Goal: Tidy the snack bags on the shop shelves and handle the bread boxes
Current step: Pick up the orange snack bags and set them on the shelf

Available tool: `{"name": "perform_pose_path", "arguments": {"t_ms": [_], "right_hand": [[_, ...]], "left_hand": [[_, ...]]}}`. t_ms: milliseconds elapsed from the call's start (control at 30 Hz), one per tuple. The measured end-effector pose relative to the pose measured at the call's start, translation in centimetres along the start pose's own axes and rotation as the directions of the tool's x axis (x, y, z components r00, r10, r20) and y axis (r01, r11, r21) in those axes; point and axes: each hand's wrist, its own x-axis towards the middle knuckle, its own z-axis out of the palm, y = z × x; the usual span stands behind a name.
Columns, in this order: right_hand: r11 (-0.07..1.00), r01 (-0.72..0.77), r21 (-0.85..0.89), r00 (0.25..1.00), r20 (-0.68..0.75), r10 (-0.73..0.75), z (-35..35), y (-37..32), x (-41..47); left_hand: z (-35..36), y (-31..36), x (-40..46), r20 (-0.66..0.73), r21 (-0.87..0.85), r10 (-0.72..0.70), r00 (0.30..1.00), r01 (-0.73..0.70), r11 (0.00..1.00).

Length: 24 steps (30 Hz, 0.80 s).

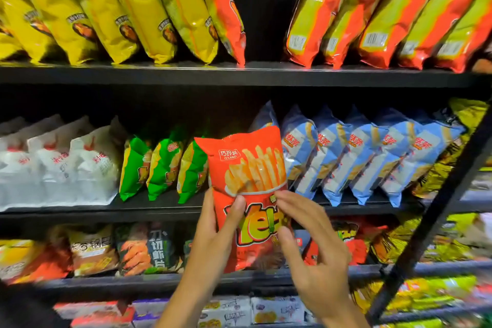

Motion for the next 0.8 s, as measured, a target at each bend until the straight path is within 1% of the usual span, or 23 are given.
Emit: {"name": "perform_pose_path", "arguments": {"t_ms": [33,67,100,133,167,233,267,300,400,433,500,633,733,767,800], "right_hand": [[0.992,-0.107,0.072,0.993,-0.050,0.111,-0.1,-0.4,0.3],[0.963,-0.219,0.159,0.969,-0.078,0.233,-0.2,-0.8,0.7],[0.910,-0.331,0.248,0.933,-0.060,0.355,-0.2,-0.9,1.0],[0.846,-0.430,0.315,0.892,0.001,0.453,-0.1,-1.1,1.3],[0.781,-0.514,0.355,0.850,0.087,0.520,-0.1,-1.0,1.5],[0.644,-0.646,0.410,0.759,0.255,0.599,0.1,-0.9,1.5],[0.607,-0.673,0.423,0.737,0.309,0.602,0.2,-1.0,1.2],[0.598,-0.676,0.430,0.734,0.325,0.596,0.4,-1.1,0.8],[0.629,-0.643,0.437,0.759,0.250,0.602,0.6,-1.3,-0.5],[0.632,-0.637,0.441,0.760,0.224,0.610,0.7,-1.2,-1.0],[0.623,-0.644,0.443,0.748,0.195,0.635,0.8,-1.1,-1.9],[0.581,-0.684,0.442,0.712,0.226,0.665,1.0,-1.3,-3.6],[0.514,-0.702,0.493,0.684,0.264,0.680,0.4,-1.3,-4.4],[0.499,-0.692,0.522,0.681,0.244,0.690,0.2,-1.3,-4.5],[0.508,-0.673,0.537,0.688,0.204,0.697,0.0,-1.3,-4.5]], "left_hand": [[-0.2,-0.2,-0.3,0.016,0.005,-0.019,1.000,0.019,1.000],[-0.5,-0.3,-0.7,0.044,0.012,-0.040,0.998,0.039,0.999],[-0.6,-0.5,-1.1,0.072,0.017,-0.065,0.995,0.064,0.998],[-0.9,-0.7,-1.4,0.101,0.025,-0.082,0.992,0.080,0.996],[-1.1,-0.9,-1.8,0.132,0.030,-0.097,0.987,0.094,0.995],[-1.7,-1.2,-2.4,0.181,0.031,-0.162,0.970,0.159,0.987],[-2.0,-1.5,-2.5,0.198,0.036,-0.191,0.961,0.188,0.982],[-2.3,-1.8,-2.7,0.213,0.045,-0.208,0.955,0.204,0.978],[-3.1,-2.1,-3.3,0.225,0.094,-0.219,0.949,0.203,0.975],[-3.1,-2.1,-3.6,0.216,0.113,-0.211,0.953,0.191,0.975],[-3.0,-2.1,-4.0,0.184,0.088,-0.181,0.966,0.167,0.982],[-2.8,-3.0,-4.8,0.090,0.091,-0.109,0.990,0.101,0.991],[-3.2,-4.0,-5.4,0.088,0.070,-0.167,0.982,0.161,0.984],[-3.4,-4.3,-5.6,0.107,0.075,-0.184,0.977,0.177,0.981],[-3.6,-4.5,-5.9,0.132,0.094,-0.191,0.973,0.179,0.979]]}}
